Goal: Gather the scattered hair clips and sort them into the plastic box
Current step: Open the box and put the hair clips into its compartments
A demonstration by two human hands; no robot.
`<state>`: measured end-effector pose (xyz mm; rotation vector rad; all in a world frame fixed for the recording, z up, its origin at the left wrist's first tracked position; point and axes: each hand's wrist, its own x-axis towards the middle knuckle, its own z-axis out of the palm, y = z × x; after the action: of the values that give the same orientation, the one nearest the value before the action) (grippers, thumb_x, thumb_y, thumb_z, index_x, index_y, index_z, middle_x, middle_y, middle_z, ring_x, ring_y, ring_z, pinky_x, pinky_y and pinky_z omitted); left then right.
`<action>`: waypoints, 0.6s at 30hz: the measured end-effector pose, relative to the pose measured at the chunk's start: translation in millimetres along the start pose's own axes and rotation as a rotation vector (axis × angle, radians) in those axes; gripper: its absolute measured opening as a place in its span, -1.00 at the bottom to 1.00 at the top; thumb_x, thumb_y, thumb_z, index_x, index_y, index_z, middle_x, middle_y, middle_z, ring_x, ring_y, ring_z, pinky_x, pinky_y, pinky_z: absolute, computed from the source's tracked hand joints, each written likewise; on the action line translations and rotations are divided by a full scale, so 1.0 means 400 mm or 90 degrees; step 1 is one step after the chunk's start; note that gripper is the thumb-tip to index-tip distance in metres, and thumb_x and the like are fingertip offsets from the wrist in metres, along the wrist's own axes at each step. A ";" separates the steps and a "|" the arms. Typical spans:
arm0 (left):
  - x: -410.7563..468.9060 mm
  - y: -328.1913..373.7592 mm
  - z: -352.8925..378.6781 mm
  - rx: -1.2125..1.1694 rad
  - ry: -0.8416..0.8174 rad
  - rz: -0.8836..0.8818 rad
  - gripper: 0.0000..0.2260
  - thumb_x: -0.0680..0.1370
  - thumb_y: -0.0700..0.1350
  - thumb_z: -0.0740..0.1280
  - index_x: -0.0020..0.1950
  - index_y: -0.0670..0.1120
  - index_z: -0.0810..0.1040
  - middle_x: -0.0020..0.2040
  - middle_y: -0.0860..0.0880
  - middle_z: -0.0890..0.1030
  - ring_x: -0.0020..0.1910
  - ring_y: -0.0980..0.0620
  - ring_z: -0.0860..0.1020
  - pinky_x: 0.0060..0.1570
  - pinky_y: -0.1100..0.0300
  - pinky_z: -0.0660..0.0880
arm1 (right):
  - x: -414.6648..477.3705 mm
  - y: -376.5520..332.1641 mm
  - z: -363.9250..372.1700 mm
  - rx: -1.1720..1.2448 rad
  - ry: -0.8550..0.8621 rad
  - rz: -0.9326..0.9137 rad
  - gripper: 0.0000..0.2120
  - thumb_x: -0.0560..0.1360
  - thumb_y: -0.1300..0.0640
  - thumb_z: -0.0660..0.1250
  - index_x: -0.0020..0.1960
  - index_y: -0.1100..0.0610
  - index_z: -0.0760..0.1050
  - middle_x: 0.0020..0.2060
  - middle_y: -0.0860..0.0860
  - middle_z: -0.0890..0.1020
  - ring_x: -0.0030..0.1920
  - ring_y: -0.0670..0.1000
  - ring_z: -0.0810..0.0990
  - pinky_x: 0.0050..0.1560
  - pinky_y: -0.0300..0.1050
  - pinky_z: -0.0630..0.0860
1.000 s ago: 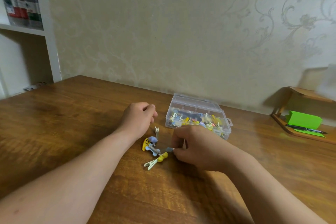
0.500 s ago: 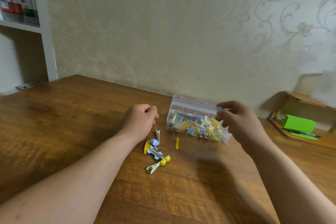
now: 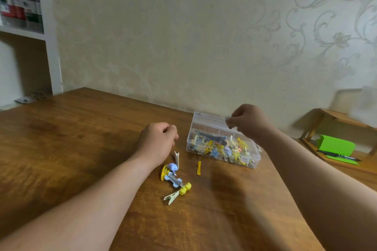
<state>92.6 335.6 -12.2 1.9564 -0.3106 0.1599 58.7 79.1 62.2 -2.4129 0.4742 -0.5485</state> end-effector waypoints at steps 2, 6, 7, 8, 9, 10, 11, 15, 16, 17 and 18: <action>0.000 0.000 -0.001 0.000 -0.001 0.000 -0.65 0.73 -0.01 0.23 -0.16 -0.02 0.69 -0.26 -0.02 0.68 -0.15 0.01 0.63 -0.11 0.11 0.52 | 0.032 -0.025 0.030 -0.036 -0.032 -0.003 -0.88 0.41 0.17 0.56 -0.15 0.16 0.63 -0.31 0.07 0.73 -0.31 0.09 0.63 -0.27 -0.01 0.57; -0.001 0.000 -0.003 -0.002 -0.005 0.000 -0.65 0.73 0.00 0.23 -0.15 -0.02 0.69 -0.25 -0.02 0.68 -0.18 0.02 0.62 -0.19 0.14 0.47 | 0.074 -0.049 0.088 -0.097 -0.082 -0.012 -0.91 0.38 0.17 0.54 -0.15 0.16 0.67 -0.27 0.05 0.76 -0.17 0.11 0.73 -0.10 0.06 0.70; 0.000 -0.001 -0.002 -0.004 -0.005 0.001 -0.65 0.73 0.00 0.23 -0.15 -0.03 0.69 -0.25 -0.02 0.68 -0.19 0.03 0.62 -0.20 0.14 0.47 | 0.079 -0.053 0.101 -0.112 -0.095 -0.013 -0.90 0.39 0.17 0.55 -0.14 0.16 0.67 -0.25 0.06 0.76 -0.15 0.11 0.73 -0.07 0.06 0.70; 0.001 -0.001 -0.002 -0.005 -0.004 0.002 -0.65 0.73 0.00 0.23 -0.15 -0.03 0.69 -0.26 -0.02 0.68 -0.19 0.03 0.62 -0.20 0.14 0.47 | 0.081 -0.055 0.112 -0.126 -0.106 -0.014 -0.88 0.40 0.17 0.56 -0.12 0.17 0.68 -0.22 0.07 0.76 -0.13 0.10 0.73 -0.05 0.05 0.71; 0.002 -0.002 -0.002 -0.006 -0.004 0.003 -0.65 0.73 0.00 0.23 -0.16 -0.03 0.68 -0.26 -0.02 0.67 -0.20 0.03 0.62 -0.20 0.15 0.48 | 0.085 -0.054 0.119 -0.144 -0.112 -0.018 -0.88 0.41 0.16 0.56 -0.09 0.17 0.68 -0.20 0.07 0.75 -0.12 0.09 0.72 -0.05 0.02 0.70; 0.002 -0.002 -0.002 -0.006 -0.003 0.003 -0.65 0.73 0.00 0.22 -0.15 -0.03 0.68 -0.26 -0.02 0.67 -0.21 0.03 0.61 -0.21 0.15 0.48 | 0.085 -0.054 0.121 -0.165 -0.116 -0.027 -0.88 0.43 0.16 0.55 -0.07 0.17 0.69 -0.18 0.06 0.75 -0.12 0.07 0.71 -0.10 -0.03 0.68; 0.002 -0.002 -0.002 -0.007 -0.003 0.002 -0.65 0.73 0.00 0.22 -0.15 -0.03 0.68 -0.26 -0.02 0.68 -0.21 0.03 0.61 -0.21 0.15 0.48 | 0.085 -0.052 0.117 -0.183 -0.115 -0.034 -0.89 0.45 0.16 0.54 -0.06 0.16 0.69 -0.18 0.05 0.75 -0.13 0.05 0.69 -0.15 -0.09 0.62; 0.000 0.000 -0.003 -0.006 -0.008 0.004 -0.65 0.74 0.00 0.21 -0.13 -0.05 0.68 -0.23 -0.06 0.69 -0.20 0.01 0.62 -0.21 0.15 0.48 | 0.083 -0.009 0.059 -0.182 -0.097 -0.009 -0.94 0.44 0.19 0.54 -0.13 0.17 0.69 -0.25 0.04 0.74 -0.24 0.01 0.64 -0.32 -0.22 0.43; 0.000 0.000 -0.003 -0.007 -0.009 0.005 -0.65 0.74 0.00 0.21 -0.14 -0.05 0.68 -0.23 -0.06 0.68 -0.20 0.01 0.62 -0.21 0.14 0.48 | 0.080 0.007 0.041 -0.184 -0.096 0.002 -0.94 0.43 0.20 0.55 -0.15 0.18 0.69 -0.28 0.04 0.73 -0.26 0.02 0.64 -0.32 -0.21 0.44; 0.000 -0.001 -0.003 -0.007 -0.010 0.006 -0.65 0.74 0.00 0.22 -0.14 -0.05 0.68 -0.24 -0.06 0.68 -0.20 0.01 0.62 -0.21 0.14 0.48 | 0.076 0.024 0.026 -0.189 -0.097 0.014 -0.94 0.42 0.21 0.55 -0.16 0.19 0.69 -0.30 0.05 0.73 -0.27 0.02 0.64 -0.30 -0.19 0.48; 0.000 -0.001 -0.003 -0.007 -0.010 0.006 -0.65 0.73 -0.01 0.22 -0.14 -0.05 0.68 -0.24 -0.05 0.68 -0.19 0.01 0.62 -0.22 0.15 0.48 | 0.071 0.040 0.013 -0.198 -0.100 0.024 -0.93 0.41 0.22 0.56 -0.17 0.20 0.70 -0.30 0.06 0.74 -0.27 0.03 0.65 -0.27 -0.17 0.52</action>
<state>92.7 336.7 -12.0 1.9472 -0.3301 0.1481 82.3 56.7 55.8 -2.7092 0.5695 -0.2822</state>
